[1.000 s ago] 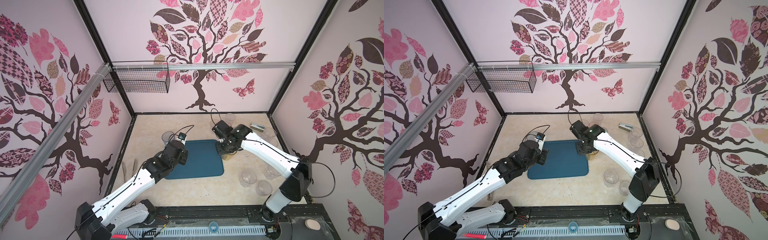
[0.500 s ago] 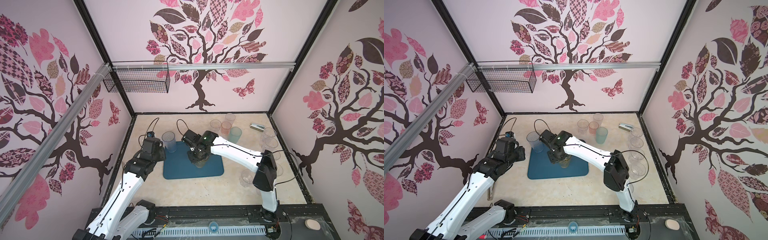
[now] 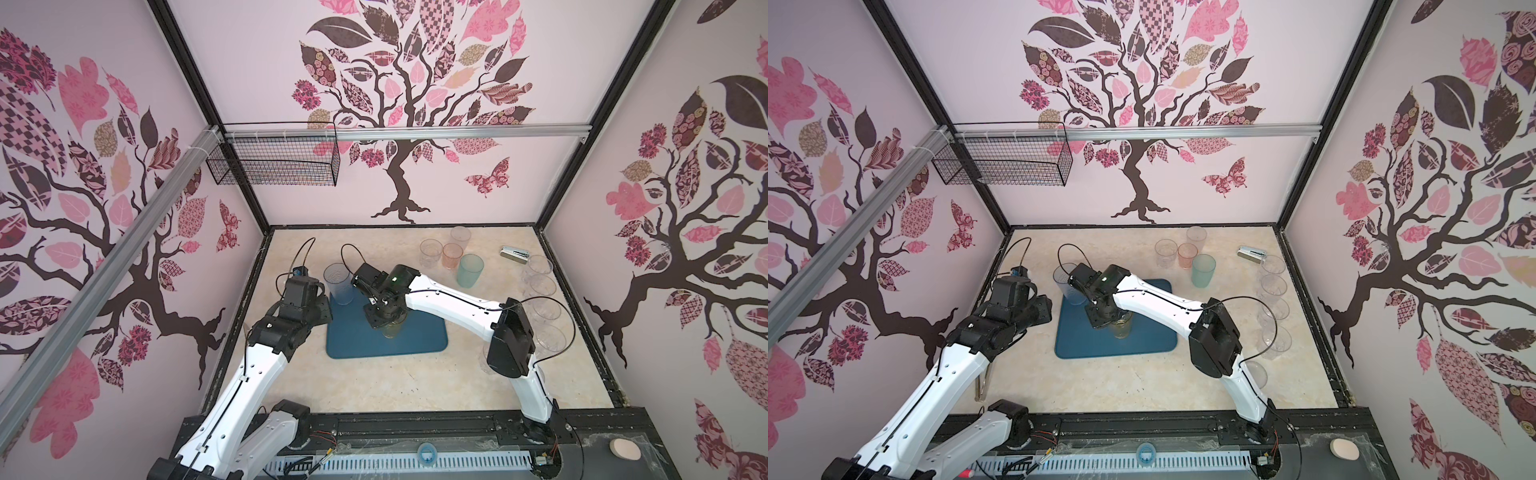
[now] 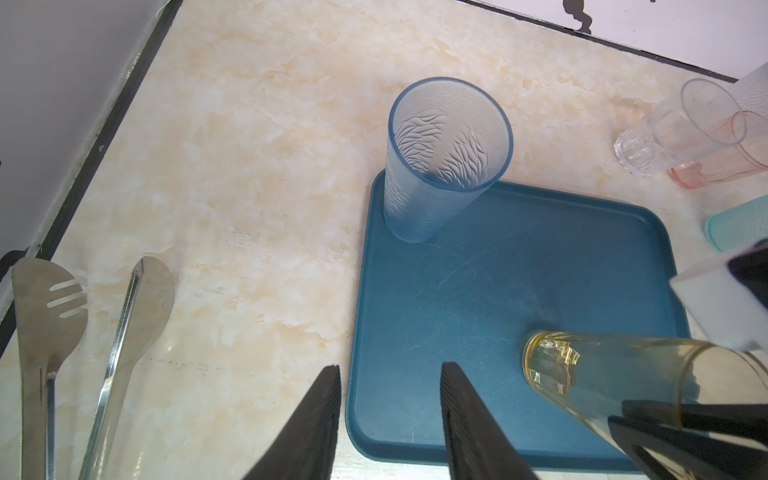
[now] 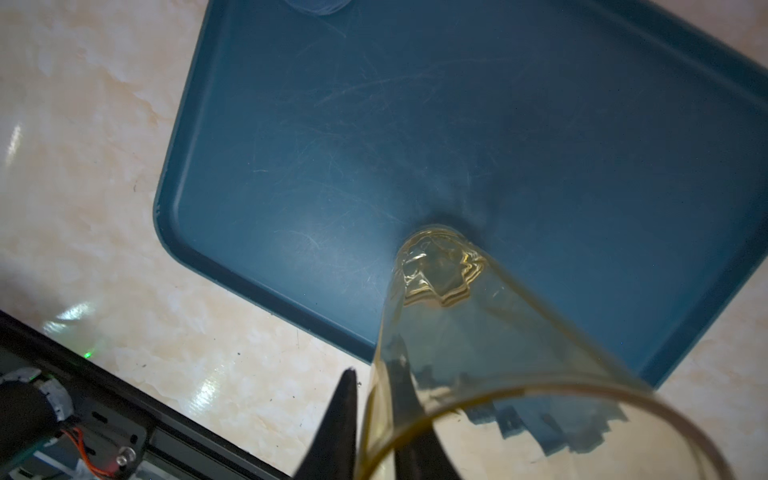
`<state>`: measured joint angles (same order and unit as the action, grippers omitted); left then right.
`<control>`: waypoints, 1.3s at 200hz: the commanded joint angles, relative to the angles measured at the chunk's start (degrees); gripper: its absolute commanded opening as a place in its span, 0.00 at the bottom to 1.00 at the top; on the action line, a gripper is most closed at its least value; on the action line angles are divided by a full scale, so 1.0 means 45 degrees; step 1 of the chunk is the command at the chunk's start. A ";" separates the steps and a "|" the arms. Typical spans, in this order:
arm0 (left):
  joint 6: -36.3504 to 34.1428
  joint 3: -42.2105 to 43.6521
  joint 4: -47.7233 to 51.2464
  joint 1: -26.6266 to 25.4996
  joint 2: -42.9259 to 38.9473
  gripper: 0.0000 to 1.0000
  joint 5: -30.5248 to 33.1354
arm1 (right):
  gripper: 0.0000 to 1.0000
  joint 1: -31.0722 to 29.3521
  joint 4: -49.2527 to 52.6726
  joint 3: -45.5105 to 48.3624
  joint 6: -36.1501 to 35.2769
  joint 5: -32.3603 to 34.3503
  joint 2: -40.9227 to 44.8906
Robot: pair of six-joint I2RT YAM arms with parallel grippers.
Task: Place the glasses into the tray
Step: 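Set the yellow glass upright on the tray center and open the right gripper, then close the left gripper on the yellow glass while the right gripper hovers beside it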
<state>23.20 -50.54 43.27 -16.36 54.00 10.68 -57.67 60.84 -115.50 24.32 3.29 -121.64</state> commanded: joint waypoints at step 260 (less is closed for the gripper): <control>0.0023 -0.4544 0.1636 -0.3844 0.6162 0.48 -0.2377 | 0.77 0.3962 -0.4809 0.8711 0.2052 0.1285 0.7462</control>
<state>24.60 -68.18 47.83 -33.50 80.75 -3.38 -39.99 39.79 -75.83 33.19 8.60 -89.60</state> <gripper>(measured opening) 0.490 0.773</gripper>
